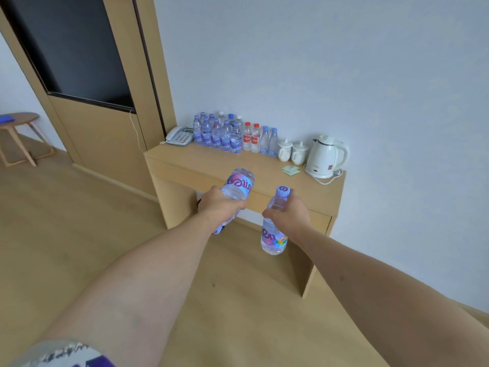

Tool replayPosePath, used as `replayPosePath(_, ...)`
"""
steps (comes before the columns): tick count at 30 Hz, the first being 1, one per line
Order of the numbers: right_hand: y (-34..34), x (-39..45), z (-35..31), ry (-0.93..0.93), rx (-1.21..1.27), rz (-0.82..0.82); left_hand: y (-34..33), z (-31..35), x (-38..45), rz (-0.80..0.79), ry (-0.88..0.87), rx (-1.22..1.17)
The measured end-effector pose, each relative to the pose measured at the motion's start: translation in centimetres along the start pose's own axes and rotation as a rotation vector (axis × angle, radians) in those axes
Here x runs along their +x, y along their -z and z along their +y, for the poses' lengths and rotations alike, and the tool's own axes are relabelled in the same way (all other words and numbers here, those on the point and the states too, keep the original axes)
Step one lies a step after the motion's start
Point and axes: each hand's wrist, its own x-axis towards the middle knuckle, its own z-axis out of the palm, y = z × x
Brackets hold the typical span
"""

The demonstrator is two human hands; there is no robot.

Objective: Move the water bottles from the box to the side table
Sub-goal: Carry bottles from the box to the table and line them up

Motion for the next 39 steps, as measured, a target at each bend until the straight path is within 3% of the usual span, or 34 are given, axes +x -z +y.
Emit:
replayPosePath(9, -6.5, 15.9, 0.3, 0.006, -0.014, -0.017, -1.5, -0.8, 17.0, -0.005, 0.008, 0.078)
replayPosePath(16, -9.8, 31.1, -1.7, 0.008, -0.015, -0.06, -2.0, 3.4, 32.0, -0.034, 0.0, 0.158)
replayPosePath(25, -12.8, 44.5, -2.5, -0.051, 0.0, -0.04, -5.1, 6.5, 47.6, -0.182, 0.034, 0.19)
replayPosePath(30, -15.0, 51.0, -1.0, -0.115, -0.031, 0.032, -7.9, 6.6, 55.7, -0.332, -0.037, 0.224)
replayPosePath(36, -17.1, 58.6, -0.6, -0.201, -0.09, 0.141, -10.2, 8.9, 65.8, -0.486, -0.147, 0.565)
replayPosePath(39, -17.6, 61.8, -0.6, -0.247, -0.091, 0.196, -11.1, 11.2, 69.8, -0.558, -0.332, 0.768)
